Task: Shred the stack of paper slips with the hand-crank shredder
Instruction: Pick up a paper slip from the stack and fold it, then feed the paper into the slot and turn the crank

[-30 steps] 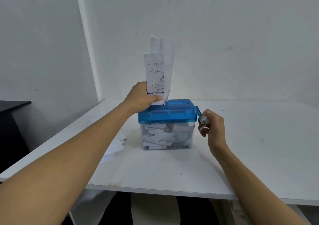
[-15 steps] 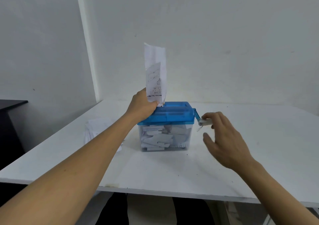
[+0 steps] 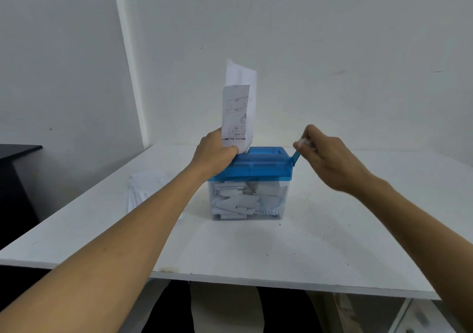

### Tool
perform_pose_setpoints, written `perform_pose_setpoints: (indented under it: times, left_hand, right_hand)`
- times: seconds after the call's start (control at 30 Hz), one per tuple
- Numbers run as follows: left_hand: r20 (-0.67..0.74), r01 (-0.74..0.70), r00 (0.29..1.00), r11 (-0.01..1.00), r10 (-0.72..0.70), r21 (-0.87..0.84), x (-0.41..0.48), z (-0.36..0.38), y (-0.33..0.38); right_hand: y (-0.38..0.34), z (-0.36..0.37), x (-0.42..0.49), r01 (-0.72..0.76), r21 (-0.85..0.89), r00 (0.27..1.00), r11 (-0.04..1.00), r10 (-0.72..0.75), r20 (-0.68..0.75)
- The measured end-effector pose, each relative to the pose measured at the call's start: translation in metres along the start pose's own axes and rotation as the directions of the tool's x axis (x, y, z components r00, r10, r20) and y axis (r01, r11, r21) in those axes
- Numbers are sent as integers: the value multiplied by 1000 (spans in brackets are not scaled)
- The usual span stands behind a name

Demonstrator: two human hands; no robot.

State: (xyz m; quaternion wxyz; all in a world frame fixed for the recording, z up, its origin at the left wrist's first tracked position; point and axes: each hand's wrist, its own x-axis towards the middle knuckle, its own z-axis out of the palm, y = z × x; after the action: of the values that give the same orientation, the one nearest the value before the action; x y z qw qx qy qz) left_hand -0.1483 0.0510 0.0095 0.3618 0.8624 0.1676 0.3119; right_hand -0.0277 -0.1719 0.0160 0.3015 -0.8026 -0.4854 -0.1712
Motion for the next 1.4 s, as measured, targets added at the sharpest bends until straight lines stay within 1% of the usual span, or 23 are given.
perform_pose_setpoints:
  times: [0.13,0.3,0.4,0.47,0.57,0.6,0.7,0.77,0.87,0.93,0.97,1.03,1.1,1.13,1.2,1.27,1.33,1.4]
  left_hand:
    - [14,5,1000,1000,-5,17,1,0,0]
    - [-8,3,1000,1000,-3,-5,0,1,-2]
    - [-14,6,1000,1000,-7,-10,-1,1,-4]
    - [5,13,1000,1000,-13,-25,-3,1,-7]
    - [58,9,998,999,-6,-50,-8,-1,-9]
    - [72,3,997,999,0,-44,-9,-3,-9]
    - [73,-13,997,1000,15,-16,-13,-3,-8]
    - [60,-23,998,999,24,-29,-12,-2,-7]
    - [58,-26,998,999,29,-48,-12,-2,-8]
    - [64,-21,998,998,25,-56,-12,-2,-7]
    - [69,-20,997,998,24,-59,-11,-3,-7]
    - [82,-18,996,998,23,-55,-11,-4,-6]
    - [93,-16,995,999,21,-47,-10,-4,-5]
    - [99,-17,995,999,21,-47,-10,-4,-4]
    - [111,-16,994,998,23,-64,-13,-5,-2]
    - [132,-15,991,996,26,-84,-15,-5,-1]
    - [151,-20,988,995,35,-100,-18,-5,-1]
    - [164,-27,985,994,44,-106,-22,-5,0]
  right_hand:
    - [5,0,31,-84,80,996,993,83,14]
    - [17,15,67,-238,212,966,948,209,150]
    - [23,34,75,-311,263,945,913,268,186]
    - [28,49,73,-369,324,926,871,317,202]
    - [35,69,58,-463,502,886,730,380,265]
    - [38,76,51,-483,516,876,708,389,286]
    - [42,93,24,-525,485,851,700,412,326]
    - [41,101,7,-510,473,860,719,422,286]
    - [32,99,-16,-484,443,872,754,456,177]
    - [27,90,-31,-465,450,881,762,447,153]
    - [27,81,-37,-453,457,889,766,427,165]
    - [24,58,-45,-418,519,908,745,348,233]
    - [24,32,-49,-363,602,928,711,214,306]
    - [24,20,-48,-321,629,938,708,148,313]
    - [22,1,-43,-232,632,962,739,77,262]
    - [17,-9,-31,-173,660,980,731,62,188]
    - [15,-12,-16,-146,702,989,697,95,111]
    - [17,-8,0,-146,697,987,702,156,50]
